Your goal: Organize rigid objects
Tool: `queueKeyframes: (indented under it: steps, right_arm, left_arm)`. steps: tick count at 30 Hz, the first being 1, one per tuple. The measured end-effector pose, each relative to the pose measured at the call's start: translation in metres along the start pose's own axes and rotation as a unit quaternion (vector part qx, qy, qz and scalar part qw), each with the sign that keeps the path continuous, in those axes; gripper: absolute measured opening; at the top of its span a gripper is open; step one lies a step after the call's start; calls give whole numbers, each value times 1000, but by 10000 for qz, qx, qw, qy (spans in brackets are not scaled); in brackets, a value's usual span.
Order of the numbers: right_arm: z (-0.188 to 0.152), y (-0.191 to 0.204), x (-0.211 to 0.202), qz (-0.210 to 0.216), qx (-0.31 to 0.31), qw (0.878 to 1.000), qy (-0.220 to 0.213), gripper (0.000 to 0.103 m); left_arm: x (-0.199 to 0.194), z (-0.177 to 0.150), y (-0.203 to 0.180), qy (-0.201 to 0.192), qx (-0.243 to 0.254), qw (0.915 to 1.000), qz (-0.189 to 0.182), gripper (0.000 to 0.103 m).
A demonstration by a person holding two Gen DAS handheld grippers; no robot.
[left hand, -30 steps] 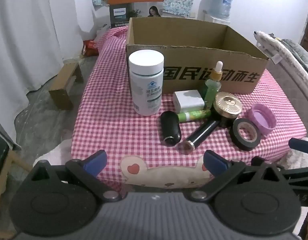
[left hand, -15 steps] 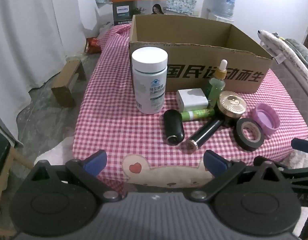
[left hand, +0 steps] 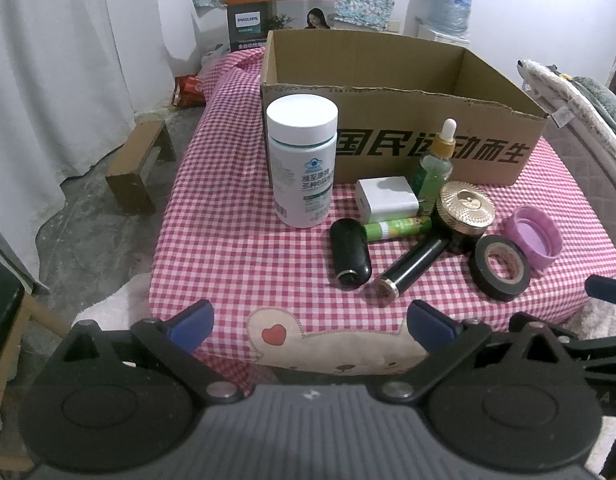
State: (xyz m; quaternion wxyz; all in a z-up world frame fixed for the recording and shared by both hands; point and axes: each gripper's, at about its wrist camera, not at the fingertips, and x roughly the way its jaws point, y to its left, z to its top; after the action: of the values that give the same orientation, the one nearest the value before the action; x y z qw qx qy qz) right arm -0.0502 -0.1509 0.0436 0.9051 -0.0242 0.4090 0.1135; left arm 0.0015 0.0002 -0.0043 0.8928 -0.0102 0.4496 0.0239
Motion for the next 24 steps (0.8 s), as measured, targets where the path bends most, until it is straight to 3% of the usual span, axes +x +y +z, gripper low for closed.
queueKeyframes:
  steps: [24]
  right_arm:
    - [4,3,3,8,-76,10000,35,102]
  left_arm:
    - [2,1,3,31,-11,10000,61,103]
